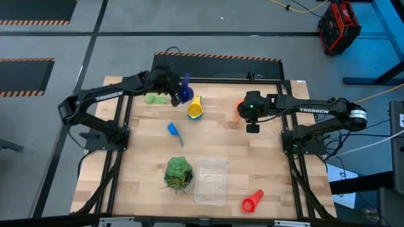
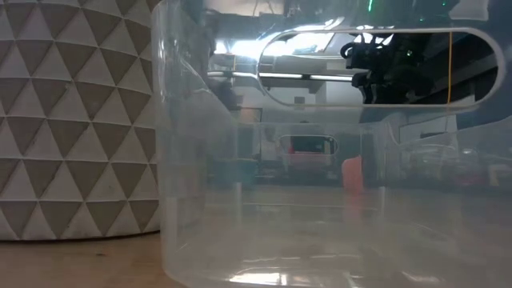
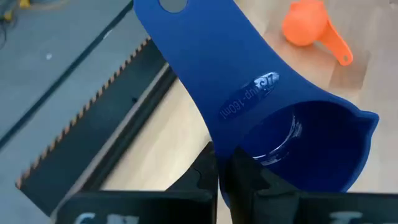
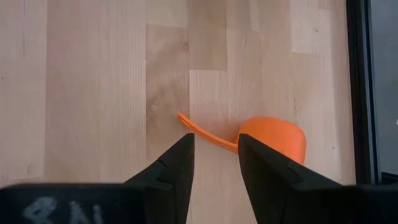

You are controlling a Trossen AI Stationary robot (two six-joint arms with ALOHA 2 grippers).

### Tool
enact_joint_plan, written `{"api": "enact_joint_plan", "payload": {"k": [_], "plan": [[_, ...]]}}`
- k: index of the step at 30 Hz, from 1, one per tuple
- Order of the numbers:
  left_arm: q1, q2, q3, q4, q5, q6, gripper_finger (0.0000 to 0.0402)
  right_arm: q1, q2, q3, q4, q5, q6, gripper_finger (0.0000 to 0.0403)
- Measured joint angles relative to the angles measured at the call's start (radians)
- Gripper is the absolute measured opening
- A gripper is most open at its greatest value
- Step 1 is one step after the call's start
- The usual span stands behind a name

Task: Nest measuring cups in basket
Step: Stack the dark blue measuring cup on top of the yellow measuring cup

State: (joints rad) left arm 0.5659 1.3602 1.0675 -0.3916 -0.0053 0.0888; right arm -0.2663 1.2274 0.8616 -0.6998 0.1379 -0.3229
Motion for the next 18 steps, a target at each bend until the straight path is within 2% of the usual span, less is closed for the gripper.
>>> {"api": "enact_joint_plan", "payload": {"k": [10,18], "plan": [[-0.010,0.245,0.265,-0.146,0.032,0.029,0.0004,0.000,0.000,0.000,0.000,0.000,0.000,0.0129],[-0.032,0.348,0.298,-0.204,0.076,0.017,0.0004,0.000,0.000,0.000,0.000,0.000,0.000,0.0129]]}}
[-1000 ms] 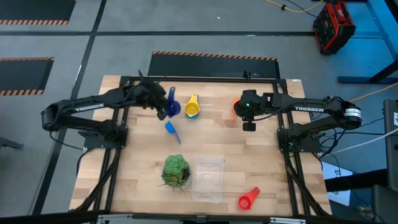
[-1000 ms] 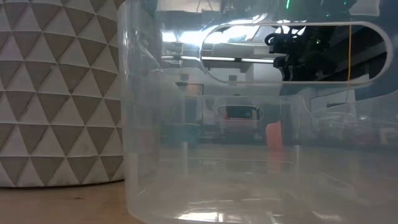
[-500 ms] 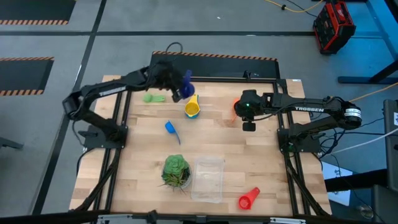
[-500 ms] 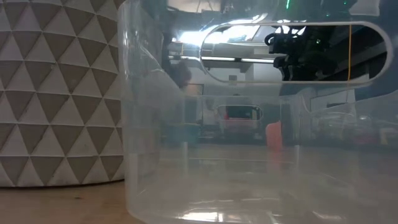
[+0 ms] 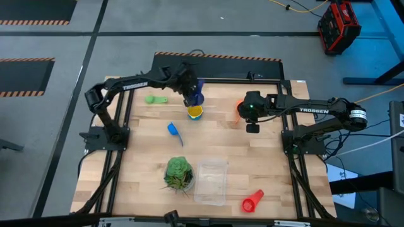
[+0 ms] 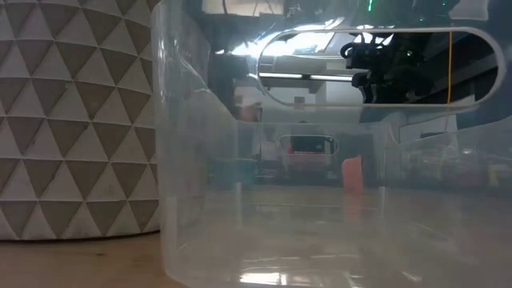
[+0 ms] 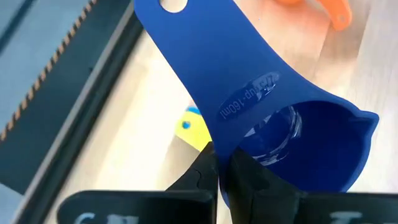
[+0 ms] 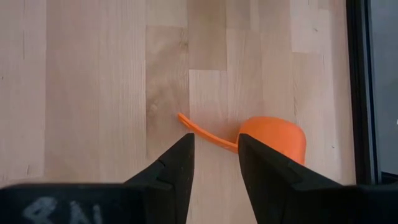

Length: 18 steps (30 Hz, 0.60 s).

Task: Nest measuring cups in basket
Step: Stack the dark blue measuring cup on top of the yellow measuring cup

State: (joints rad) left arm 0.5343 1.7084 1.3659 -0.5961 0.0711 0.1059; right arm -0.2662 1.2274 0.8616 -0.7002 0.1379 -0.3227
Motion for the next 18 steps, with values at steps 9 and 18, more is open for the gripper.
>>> {"api": "enact_joint_plan", "payload": {"k": [9,18], "plan": [[-0.031,0.072,0.000,-0.041,0.000,-0.052,0.0004,0.000,0.000,0.000,0.000,0.000,0.000,0.0129],[-0.045,0.086,-0.001,-0.104,-0.029,-0.130,0.0005,0.000,0.000,0.000,0.000,0.000,0.000,0.0129]]}}
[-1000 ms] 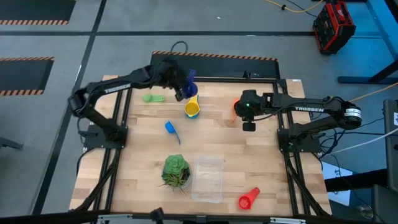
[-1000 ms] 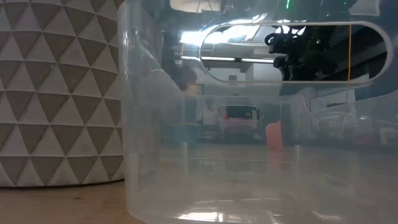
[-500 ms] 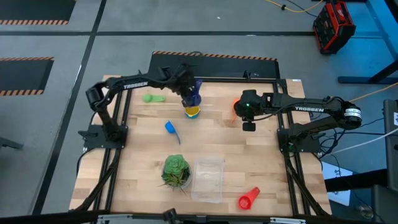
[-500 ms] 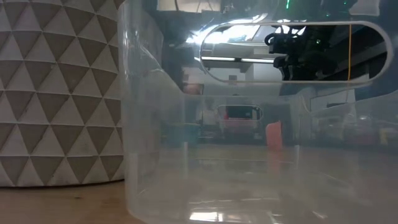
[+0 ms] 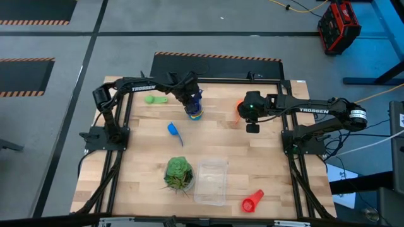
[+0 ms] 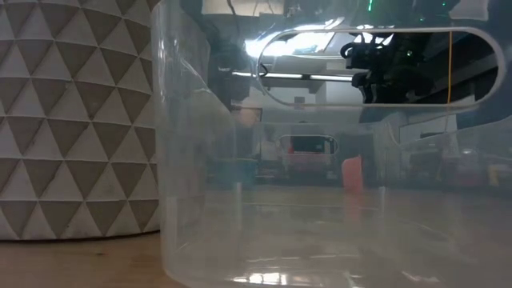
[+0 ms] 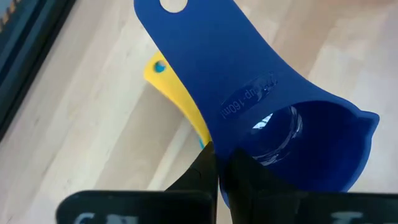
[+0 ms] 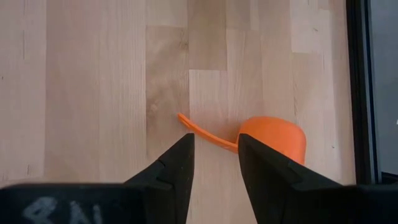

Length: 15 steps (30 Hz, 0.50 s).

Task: Nest measuring cups in basket
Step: Stack the dark blue measuring cup on top of the yellow measuring cup

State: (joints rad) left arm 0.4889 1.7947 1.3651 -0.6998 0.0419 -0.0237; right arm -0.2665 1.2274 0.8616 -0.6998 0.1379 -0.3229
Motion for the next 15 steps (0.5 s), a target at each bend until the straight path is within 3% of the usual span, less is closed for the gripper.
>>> {"api": "enact_joint_plan", "payload": {"k": [15], "plan": [[-0.038,0.000,-0.003,-0.008,-0.043,-0.105,0.0008,0.000,0.000,0.000,0.000,0.000,0.001,0.0129]]}}
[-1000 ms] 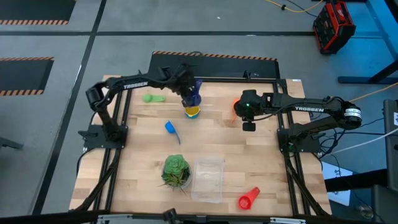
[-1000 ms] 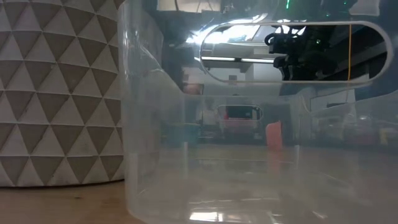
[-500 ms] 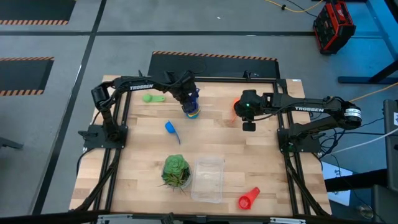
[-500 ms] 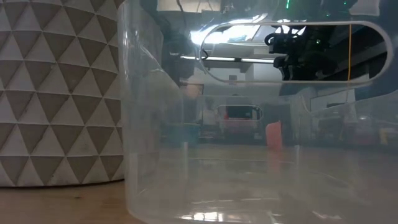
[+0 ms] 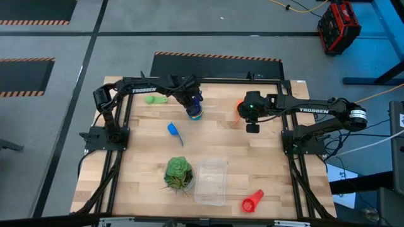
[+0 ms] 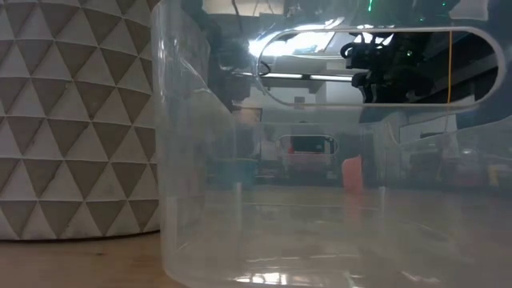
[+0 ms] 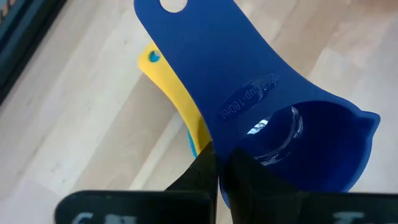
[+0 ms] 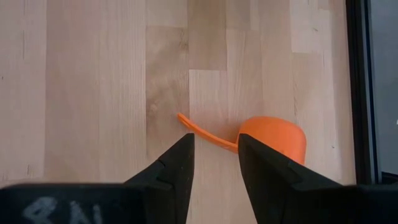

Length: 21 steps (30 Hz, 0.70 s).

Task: Nest measuring cups in basket
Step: Stack the dark blue measuring cup on top of the yellow measuring cup

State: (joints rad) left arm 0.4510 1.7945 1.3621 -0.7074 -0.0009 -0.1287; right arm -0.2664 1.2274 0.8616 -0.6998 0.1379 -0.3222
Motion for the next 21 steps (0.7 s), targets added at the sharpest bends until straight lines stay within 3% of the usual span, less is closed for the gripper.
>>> {"api": "enact_joint_plan", "payload": {"k": [12,21], "plan": [[-0.003,0.001,-0.001,0.000,-0.041,-0.027,0.0009,0.000,0.000,0.000,0.000,0.000,0.000,0.0129],[-0.007,0.075,-0.002,0.010,-0.034,-0.049,0.0009,0.000,0.000,0.000,0.000,0.000,0.000,0.0129]]}}
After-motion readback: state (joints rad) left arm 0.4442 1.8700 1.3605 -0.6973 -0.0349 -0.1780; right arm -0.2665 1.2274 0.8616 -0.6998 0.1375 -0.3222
